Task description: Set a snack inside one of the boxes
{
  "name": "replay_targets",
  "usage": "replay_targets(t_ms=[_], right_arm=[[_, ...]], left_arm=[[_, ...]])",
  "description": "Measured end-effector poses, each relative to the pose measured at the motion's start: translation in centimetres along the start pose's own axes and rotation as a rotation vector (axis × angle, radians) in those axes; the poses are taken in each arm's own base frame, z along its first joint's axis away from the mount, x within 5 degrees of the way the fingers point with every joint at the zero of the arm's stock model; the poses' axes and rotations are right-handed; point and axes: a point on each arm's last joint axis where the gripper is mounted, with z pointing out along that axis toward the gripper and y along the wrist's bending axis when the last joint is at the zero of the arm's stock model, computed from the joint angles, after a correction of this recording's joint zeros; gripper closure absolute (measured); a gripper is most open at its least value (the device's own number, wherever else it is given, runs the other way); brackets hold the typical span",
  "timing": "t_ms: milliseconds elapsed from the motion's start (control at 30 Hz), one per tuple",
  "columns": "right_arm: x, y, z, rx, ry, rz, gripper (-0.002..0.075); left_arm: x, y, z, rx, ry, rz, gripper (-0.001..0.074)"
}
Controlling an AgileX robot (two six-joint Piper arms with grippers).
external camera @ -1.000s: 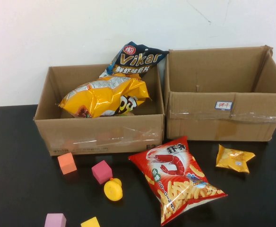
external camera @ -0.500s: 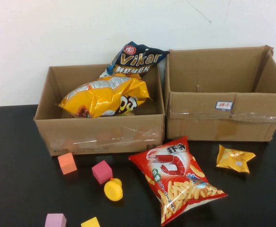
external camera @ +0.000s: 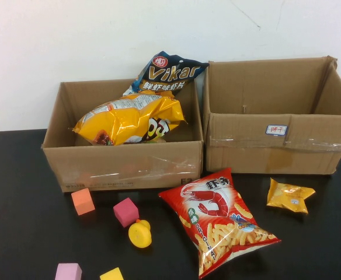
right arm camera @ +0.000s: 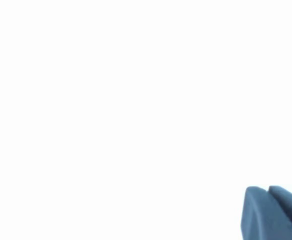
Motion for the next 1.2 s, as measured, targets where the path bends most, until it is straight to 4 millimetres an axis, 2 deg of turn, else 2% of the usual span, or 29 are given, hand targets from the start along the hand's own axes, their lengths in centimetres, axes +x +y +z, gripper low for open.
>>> replay_targets(t_ms=[200, 367, 467, 633, 767, 867, 1000, 1200], right_arm=[[-1.0, 0.3, -0.1, -0.032, -0.113, 0.036, 0.0727], [-1.4, 0.3, 0.2, -0.014, -0.059, 0.039, 0.0727], [-2.7, 0.4, 0.6, 0.017, 0.027, 0.031, 0.0727], [-5.1, 0.7, 0.9, 0.059, 0.161, -0.033, 0.0727], [-5.9, 0.7, 2.0, 0.098, 0.322, -0.042, 0.0727], [-5.3, 0.4, 3.3, 0.138, 0.506, -0.042, 0.0727], [-3.8, 0.1, 4.5, 0.179, 0.708, -0.04, 0.0727], [-2.1, -0.2, 5.8, 0.201, 0.847, -0.017, 0.0727]], left_arm=[[-1.2, -0.2, -0.1, 0.021, -0.134, -0.06, 0.0736], [-1.3, -0.1, -0.1, 0.015, -0.14, -0.078, 0.0736], [-1.2, -0.1, 0.2, 0.001, -0.053, -0.085, 0.0736], [-4.2, -0.4, 0.9, -0.023, 0.134, -0.029, 0.0736], [-5.2, -0.2, 1.5, -0.076, 0.378, 0.046, 0.0736], [-5.1, 0.1, 2.4, -0.109, 0.535, 0.068, 0.0736], [-4.0, 0.3, 3.8, -0.126, 0.676, 0.066, 0.0736], [-1.9, 0.4, 5.2, -0.14, 0.824, 0.026, 0.0736]])
